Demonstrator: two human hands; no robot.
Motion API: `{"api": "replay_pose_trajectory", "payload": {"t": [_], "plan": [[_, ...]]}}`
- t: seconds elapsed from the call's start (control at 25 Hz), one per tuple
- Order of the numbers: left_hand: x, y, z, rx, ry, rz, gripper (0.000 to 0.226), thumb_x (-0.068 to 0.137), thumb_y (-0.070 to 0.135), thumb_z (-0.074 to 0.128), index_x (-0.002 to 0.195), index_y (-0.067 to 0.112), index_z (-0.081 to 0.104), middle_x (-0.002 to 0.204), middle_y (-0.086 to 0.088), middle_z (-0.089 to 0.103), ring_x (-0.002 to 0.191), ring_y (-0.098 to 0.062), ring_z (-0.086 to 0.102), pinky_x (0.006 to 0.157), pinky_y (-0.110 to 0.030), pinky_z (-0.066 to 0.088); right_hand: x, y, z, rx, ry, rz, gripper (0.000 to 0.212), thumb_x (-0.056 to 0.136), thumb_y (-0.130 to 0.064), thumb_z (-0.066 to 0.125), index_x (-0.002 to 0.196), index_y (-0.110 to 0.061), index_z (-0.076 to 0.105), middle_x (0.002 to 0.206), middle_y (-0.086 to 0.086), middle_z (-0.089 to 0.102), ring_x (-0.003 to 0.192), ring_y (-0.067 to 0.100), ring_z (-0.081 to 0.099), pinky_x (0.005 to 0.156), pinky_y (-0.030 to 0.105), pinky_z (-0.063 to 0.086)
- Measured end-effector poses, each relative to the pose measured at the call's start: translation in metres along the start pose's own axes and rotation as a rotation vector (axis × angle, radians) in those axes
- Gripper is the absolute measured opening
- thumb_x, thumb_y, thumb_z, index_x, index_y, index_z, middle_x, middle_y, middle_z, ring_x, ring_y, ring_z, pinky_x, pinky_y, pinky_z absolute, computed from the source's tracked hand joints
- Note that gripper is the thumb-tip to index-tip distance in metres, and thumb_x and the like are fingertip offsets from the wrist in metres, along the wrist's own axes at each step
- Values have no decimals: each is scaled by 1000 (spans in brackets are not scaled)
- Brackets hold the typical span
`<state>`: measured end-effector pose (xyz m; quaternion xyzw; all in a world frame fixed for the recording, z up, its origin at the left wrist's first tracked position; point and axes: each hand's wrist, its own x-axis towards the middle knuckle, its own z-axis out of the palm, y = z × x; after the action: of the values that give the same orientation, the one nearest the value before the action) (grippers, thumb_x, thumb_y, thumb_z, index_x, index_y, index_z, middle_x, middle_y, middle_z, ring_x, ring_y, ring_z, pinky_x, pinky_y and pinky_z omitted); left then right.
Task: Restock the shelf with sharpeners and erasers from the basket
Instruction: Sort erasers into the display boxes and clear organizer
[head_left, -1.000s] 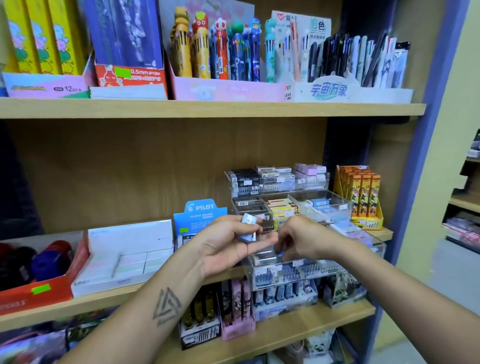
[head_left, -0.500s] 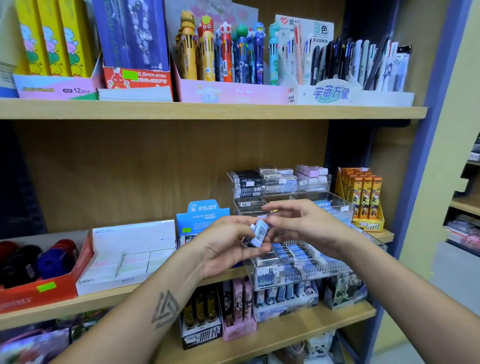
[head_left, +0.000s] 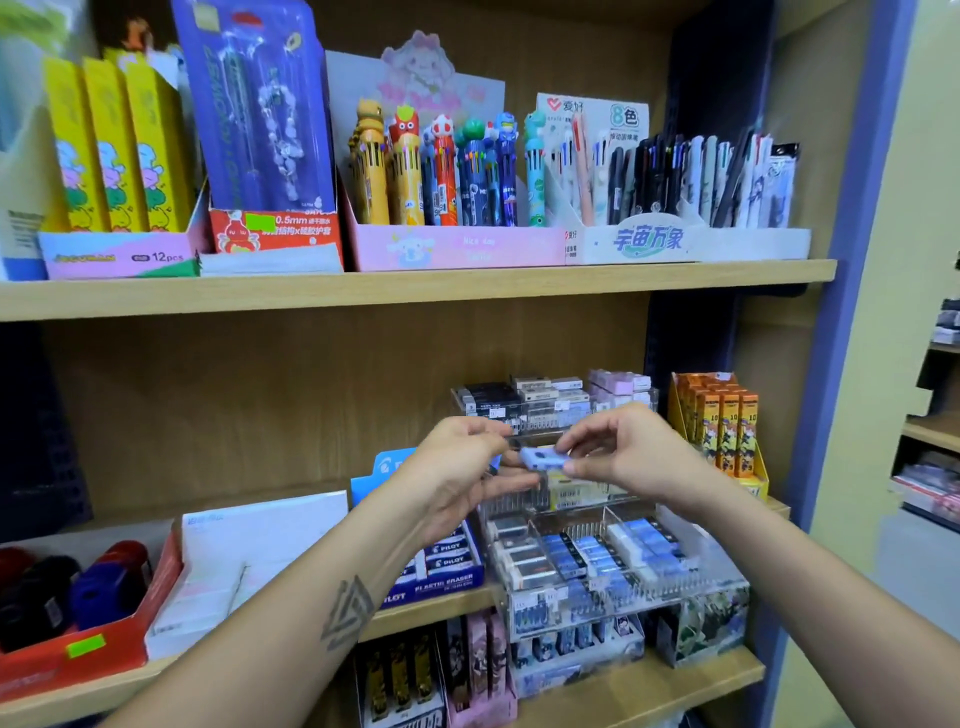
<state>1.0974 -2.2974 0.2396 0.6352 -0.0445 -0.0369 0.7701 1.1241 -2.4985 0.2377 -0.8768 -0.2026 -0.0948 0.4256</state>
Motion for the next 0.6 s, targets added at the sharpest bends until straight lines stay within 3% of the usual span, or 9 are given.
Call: {"api": "replay_pose_trajectory", "payload": {"t": [0.12, 0.2, 0.32, 0.44, 0.6], "plan": [[18, 11, 11, 11, -2, -6, 22, 100, -11, 40, 120, -3, 42, 113, -36, 61, 93, -43, 70, 76, -43, 61, 42, 18, -17, -212, 330, 25, 18, 79, -12, 81, 97, -11, 78, 89, 3, 75, 81, 14, 70, 82, 27, 56], [30, 10, 14, 73, -19, -16, 13, 102, -5, 41, 113, -1, 47, 115, -30, 64, 93, -39, 71, 73, -40, 62, 73, 34, -23, -359, 430, 46, 20, 82, -13, 78, 103, -11, 77, 96, 5, 75, 87, 16, 69, 84, 29, 55], [46, 2, 14, 95, -5, -43, 17, 102, 0, 46, 114, 1, 57, 110, -23, 68, 87, -35, 71, 67, -32, 62, 114, 52, -20, -529, 461, 92, 18, 86, -10, 71, 104, -13, 76, 103, 11, 73, 94, 27, 68, 83, 40, 58], [57, -3, 11, 42, 7, -60, 19, 101, -1, 49, 113, 2, 63, 98, -23, 63, 92, -44, 70, 65, -31, 62, 142, 62, -15, -677, 400, 153, 15, 87, -6, 66, 100, -12, 74, 100, 13, 70, 91, 31, 68, 80, 39, 59], [60, -6, 7, 5, -4, -59, 20, 99, -12, 43, 116, -4, 50, 96, -32, 63, 82, -42, 72, 65, -31, 63, 160, 70, -10, -714, 313, 181, 23, 86, 3, 62, 102, -9, 73, 102, 14, 70, 92, 31, 68, 80, 36, 58]]}}
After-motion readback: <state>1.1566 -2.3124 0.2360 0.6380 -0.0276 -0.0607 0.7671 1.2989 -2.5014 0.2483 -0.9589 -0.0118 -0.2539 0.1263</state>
